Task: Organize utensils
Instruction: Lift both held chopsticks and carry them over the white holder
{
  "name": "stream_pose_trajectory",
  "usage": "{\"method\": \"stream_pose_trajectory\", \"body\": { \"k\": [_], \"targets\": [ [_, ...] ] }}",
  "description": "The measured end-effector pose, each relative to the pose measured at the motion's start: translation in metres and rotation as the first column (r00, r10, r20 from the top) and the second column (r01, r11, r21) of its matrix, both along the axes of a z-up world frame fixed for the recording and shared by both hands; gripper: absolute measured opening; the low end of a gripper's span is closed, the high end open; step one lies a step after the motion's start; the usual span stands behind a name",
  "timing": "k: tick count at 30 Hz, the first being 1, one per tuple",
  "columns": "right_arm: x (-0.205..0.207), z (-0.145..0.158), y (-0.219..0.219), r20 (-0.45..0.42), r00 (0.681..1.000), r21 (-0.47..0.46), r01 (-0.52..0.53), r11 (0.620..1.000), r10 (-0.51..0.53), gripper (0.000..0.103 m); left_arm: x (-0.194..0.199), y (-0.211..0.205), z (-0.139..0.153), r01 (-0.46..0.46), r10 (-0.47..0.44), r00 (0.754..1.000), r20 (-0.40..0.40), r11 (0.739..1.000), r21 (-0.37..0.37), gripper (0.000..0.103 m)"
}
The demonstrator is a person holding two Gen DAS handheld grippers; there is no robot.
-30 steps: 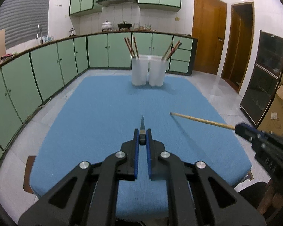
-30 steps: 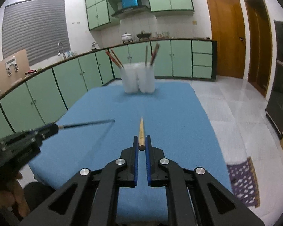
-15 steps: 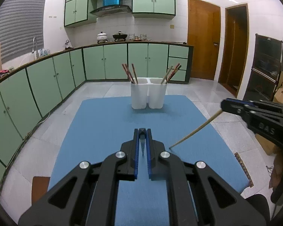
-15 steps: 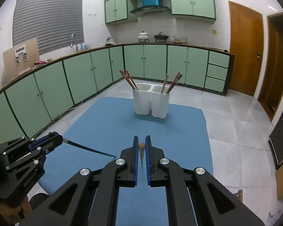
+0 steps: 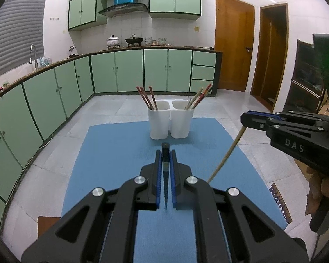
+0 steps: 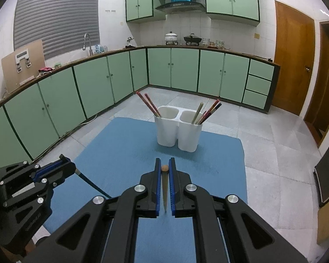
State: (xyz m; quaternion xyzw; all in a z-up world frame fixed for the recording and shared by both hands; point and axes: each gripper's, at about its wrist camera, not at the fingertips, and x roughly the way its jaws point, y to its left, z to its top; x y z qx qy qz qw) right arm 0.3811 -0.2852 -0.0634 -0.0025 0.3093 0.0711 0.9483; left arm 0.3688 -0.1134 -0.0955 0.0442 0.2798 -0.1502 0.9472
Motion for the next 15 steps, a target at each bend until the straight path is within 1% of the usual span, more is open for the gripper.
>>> {"method": "stream_pose_trajectory", "body": {
  "k": [5,10,15],
  "targets": [
    [0.011,0.013,-0.005,0.005,1.000,-0.010,-0.001,1.000,0.001,0.007,0.022,-0.002,0.016,0.017,-0.017,1.000,0.000,1.000,-0.003,0.006],
    [0.032,0.042,-0.010,0.016,1.000,-0.007,-0.007,1.000,0.008,0.007,0.046,-0.010,0.039,0.032,-0.032,0.999,0.018,0.999,0.016,0.006],
    [0.060,0.076,-0.014,0.034,0.999,-0.007,-0.010,1.000,0.010,0.007,0.070,-0.018,0.065,0.059,-0.059,0.998,0.012,0.998,-0.015,0.006]
  ]
}}
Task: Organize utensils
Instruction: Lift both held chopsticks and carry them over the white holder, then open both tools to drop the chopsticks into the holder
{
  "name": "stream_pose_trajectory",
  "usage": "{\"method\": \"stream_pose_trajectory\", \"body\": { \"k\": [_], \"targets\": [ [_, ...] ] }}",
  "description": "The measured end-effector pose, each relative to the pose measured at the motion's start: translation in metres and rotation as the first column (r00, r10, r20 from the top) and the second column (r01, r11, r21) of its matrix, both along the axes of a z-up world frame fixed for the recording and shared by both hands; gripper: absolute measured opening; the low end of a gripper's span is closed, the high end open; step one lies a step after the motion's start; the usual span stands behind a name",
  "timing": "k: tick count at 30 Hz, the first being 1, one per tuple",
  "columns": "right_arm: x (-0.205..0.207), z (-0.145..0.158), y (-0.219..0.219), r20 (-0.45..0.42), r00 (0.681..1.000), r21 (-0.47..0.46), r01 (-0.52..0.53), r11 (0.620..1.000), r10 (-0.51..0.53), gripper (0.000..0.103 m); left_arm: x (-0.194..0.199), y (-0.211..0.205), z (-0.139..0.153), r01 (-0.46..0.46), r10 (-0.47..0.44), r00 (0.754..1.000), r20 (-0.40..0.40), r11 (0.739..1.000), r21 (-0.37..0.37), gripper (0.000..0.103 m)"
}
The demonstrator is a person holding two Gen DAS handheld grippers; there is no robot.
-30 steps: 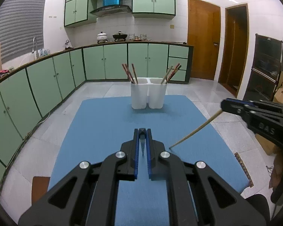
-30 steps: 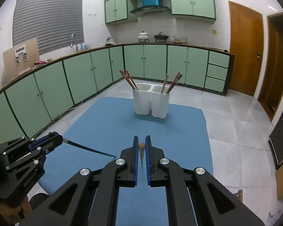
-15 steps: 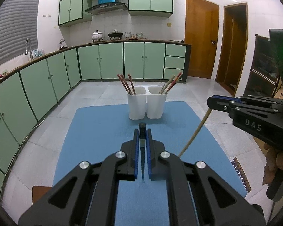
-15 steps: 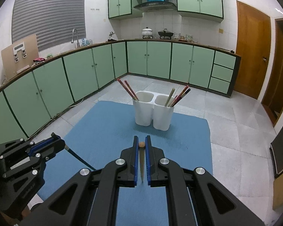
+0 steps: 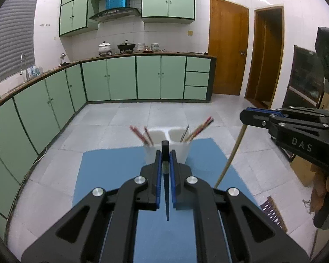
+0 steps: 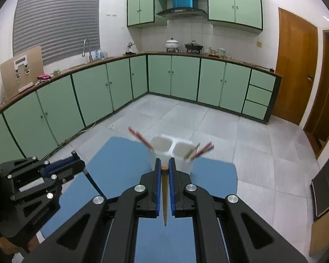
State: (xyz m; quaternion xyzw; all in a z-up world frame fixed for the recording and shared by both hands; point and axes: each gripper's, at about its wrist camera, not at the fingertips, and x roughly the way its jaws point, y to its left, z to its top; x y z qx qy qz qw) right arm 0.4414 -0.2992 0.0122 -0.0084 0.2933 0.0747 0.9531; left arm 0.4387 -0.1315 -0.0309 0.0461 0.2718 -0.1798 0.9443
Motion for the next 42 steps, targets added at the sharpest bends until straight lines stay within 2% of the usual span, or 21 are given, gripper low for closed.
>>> {"method": "stream_pose_trajectory", "body": {
  "k": [8,14,18,23,25,32,34,36,40,42],
  "targets": [
    [0.054,0.054,-0.011,0.050,0.999,0.031,0.016,0.999,-0.018,0.007,0.047,-0.018,0.056,0.017,-0.014,0.998,0.067,0.999,-0.040,0.006],
    [0.095,0.075,-0.013,0.082,0.996,0.026,0.025,0.999,-0.027,0.007,0.090,-0.030,0.078,0.006,0.001,0.996,0.094,0.997,-0.071,0.006],
    [0.126,0.076,-0.019,0.092,0.995,0.028,0.033,0.999,-0.036,0.007,0.116,-0.040,0.084,-0.001,0.010,0.992,0.126,0.997,-0.072,0.006],
    [0.162,0.053,-0.030,0.078,0.996,0.036,0.043,0.998,-0.046,0.007,0.151,-0.052,0.073,-0.014,0.023,0.988,0.155,0.998,-0.057,0.006],
    [0.179,0.033,-0.036,0.059,0.997,0.043,0.048,0.998,-0.050,0.007,0.165,-0.054,0.060,-0.018,0.027,0.988,0.152,0.998,-0.060,0.006],
    [0.208,-0.035,-0.045,-0.031,0.998,0.068,0.048,0.997,-0.045,0.007,0.201,-0.062,-0.007,-0.033,0.035,0.997,0.064,0.999,-0.030,0.007],
    [0.206,-0.038,-0.045,-0.033,0.998,0.077,0.051,0.996,-0.049,0.015,0.201,-0.060,-0.014,-0.036,0.037,0.997,0.061,0.999,-0.023,0.011],
    [0.200,-0.030,-0.050,-0.019,0.998,0.089,0.059,0.994,-0.058,0.016,0.199,-0.055,-0.010,-0.040,0.041,0.997,0.068,0.999,-0.018,0.023],
    [0.176,0.001,-0.054,0.029,0.998,0.113,0.060,0.992,-0.064,0.017,0.179,-0.040,0.020,-0.054,0.057,0.994,0.097,0.998,-0.036,0.029],
    [0.153,0.018,-0.055,0.056,0.997,0.125,0.053,0.991,-0.061,0.021,0.158,-0.030,0.042,-0.059,0.064,0.990,0.127,0.997,-0.039,0.042]
  ]
}}
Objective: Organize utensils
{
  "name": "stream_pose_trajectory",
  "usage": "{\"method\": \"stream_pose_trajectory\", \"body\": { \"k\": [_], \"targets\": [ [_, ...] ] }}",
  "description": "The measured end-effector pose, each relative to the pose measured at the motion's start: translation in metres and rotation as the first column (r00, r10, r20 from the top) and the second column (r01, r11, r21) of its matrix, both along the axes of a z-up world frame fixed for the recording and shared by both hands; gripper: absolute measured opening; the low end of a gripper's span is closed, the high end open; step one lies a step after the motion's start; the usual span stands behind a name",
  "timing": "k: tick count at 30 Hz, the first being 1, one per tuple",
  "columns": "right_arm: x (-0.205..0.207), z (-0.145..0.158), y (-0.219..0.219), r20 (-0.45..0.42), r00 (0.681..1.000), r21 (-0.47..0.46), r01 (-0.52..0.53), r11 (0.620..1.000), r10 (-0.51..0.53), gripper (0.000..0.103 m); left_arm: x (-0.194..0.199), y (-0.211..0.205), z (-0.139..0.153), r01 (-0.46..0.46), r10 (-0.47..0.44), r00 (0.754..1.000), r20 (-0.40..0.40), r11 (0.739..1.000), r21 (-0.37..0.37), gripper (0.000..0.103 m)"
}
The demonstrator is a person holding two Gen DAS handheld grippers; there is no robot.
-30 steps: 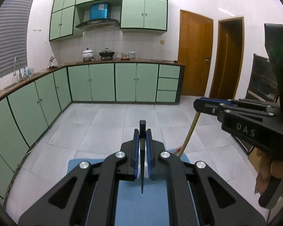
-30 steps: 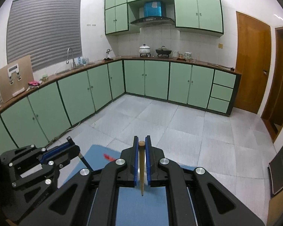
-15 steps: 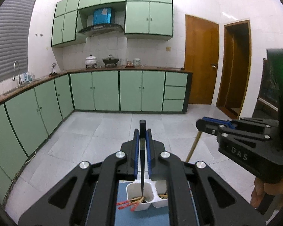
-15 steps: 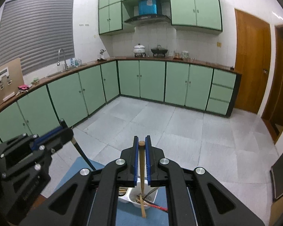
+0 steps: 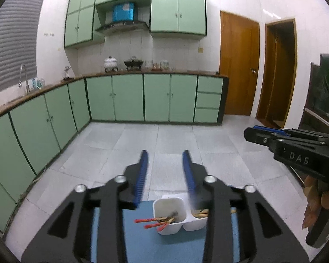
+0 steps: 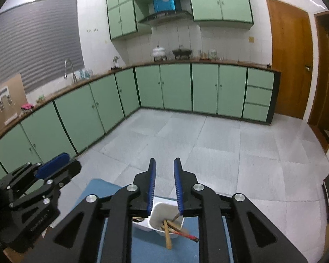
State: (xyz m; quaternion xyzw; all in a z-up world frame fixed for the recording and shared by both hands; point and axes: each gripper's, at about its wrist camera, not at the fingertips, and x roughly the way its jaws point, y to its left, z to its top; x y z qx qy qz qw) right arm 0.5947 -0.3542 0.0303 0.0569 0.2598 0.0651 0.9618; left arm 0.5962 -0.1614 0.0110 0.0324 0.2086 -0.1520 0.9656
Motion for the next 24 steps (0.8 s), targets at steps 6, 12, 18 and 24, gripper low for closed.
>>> {"method": "stream_pose_trajectory", "body": {
  "k": [6,12,18,24],
  "targets": [
    [-0.096,0.031,0.016,0.101,0.995,-0.030,0.016,0.999,-0.013,0.064,-0.086,0.031,0.032,-0.023,0.023,0.999,0.046,1.000,0.012,0.073],
    [-0.213,0.015,0.043,0.166,0.985,-0.049,0.060,0.997,-0.051,0.094,-0.182,0.067,0.025,-0.041,0.041,0.999,0.033,0.999,0.007,0.091],
    [-0.322,-0.023,0.066,0.189,0.978,-0.056,0.095,0.994,-0.083,0.097,-0.276,0.106,0.001,-0.114,0.114,0.993,0.020,0.993,0.014,0.098],
    [-0.403,-0.053,0.081,0.139,0.981,-0.009,0.135,0.991,-0.132,0.097,-0.348,0.136,-0.026,-0.163,0.163,0.986,-0.042,0.986,0.024,0.098]
  ]
}}
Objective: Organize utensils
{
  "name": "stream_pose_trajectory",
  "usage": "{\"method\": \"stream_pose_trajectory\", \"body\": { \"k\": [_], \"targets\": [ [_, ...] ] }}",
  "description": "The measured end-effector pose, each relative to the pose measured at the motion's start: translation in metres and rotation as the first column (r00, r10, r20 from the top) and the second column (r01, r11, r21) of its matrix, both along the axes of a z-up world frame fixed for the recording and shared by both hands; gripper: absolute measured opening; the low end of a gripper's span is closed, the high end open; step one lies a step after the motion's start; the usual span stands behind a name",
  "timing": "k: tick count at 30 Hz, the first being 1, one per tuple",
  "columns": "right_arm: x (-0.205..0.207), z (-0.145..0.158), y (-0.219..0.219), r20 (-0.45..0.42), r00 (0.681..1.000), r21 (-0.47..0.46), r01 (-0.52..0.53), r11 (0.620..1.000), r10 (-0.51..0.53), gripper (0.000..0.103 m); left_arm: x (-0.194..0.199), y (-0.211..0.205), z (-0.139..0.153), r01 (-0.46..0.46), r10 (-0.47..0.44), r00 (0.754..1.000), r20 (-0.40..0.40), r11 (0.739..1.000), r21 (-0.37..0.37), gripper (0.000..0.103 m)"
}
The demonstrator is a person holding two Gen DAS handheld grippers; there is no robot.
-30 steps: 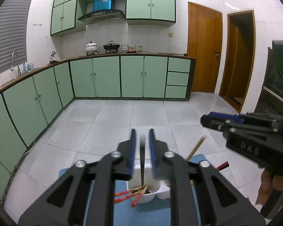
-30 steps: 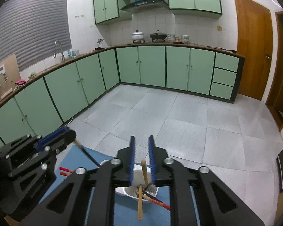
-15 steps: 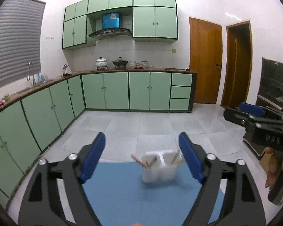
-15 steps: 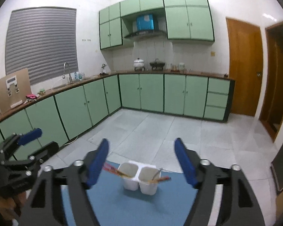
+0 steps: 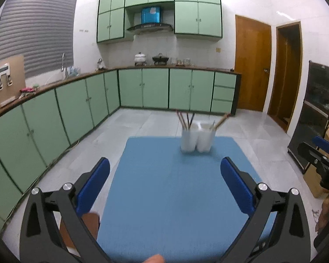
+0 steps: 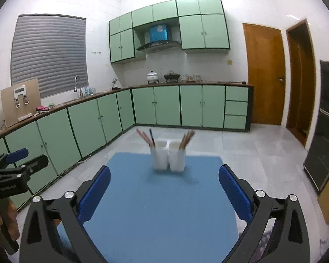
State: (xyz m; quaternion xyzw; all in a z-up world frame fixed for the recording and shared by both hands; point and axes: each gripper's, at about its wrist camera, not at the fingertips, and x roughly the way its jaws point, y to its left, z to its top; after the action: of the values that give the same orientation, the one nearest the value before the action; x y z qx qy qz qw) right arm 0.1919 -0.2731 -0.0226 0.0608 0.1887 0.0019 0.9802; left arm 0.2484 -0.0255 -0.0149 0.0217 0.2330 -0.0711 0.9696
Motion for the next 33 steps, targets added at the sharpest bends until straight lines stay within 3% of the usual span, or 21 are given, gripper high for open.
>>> {"method": "stream_pose_trajectory", "body": {
  "k": [5,11,19,28,33],
  "targets": [
    [-0.058,-0.011,0.018,-0.032,0.999,0.008,-0.009,1.000,0.009,0.097,-0.054,0.008,-0.014,-0.009,0.007,0.998,-0.063,1.000,-0.022,0.098],
    [-0.101,-0.001,0.038,-0.035,0.998,0.000,-0.045,0.999,0.045,0.097,-0.112,0.010,-0.008,-0.014,0.013,0.998,-0.059,1.000,-0.013,0.098],
    [-0.142,0.020,0.048,0.024,0.999,-0.018,-0.039,0.999,0.040,0.097,-0.179,0.015,0.013,-0.043,0.043,0.999,0.006,0.999,0.007,0.098],
    [-0.171,0.034,0.046,0.085,0.996,-0.015,-0.033,0.999,0.034,0.097,-0.215,0.024,0.029,-0.087,0.088,0.995,0.046,0.996,-0.023,0.098],
    [-0.181,0.036,0.046,0.097,0.994,-0.014,-0.038,0.999,0.039,0.097,-0.239,0.017,0.042,-0.085,0.084,0.991,0.101,0.996,0.009,0.098]
  ]
}}
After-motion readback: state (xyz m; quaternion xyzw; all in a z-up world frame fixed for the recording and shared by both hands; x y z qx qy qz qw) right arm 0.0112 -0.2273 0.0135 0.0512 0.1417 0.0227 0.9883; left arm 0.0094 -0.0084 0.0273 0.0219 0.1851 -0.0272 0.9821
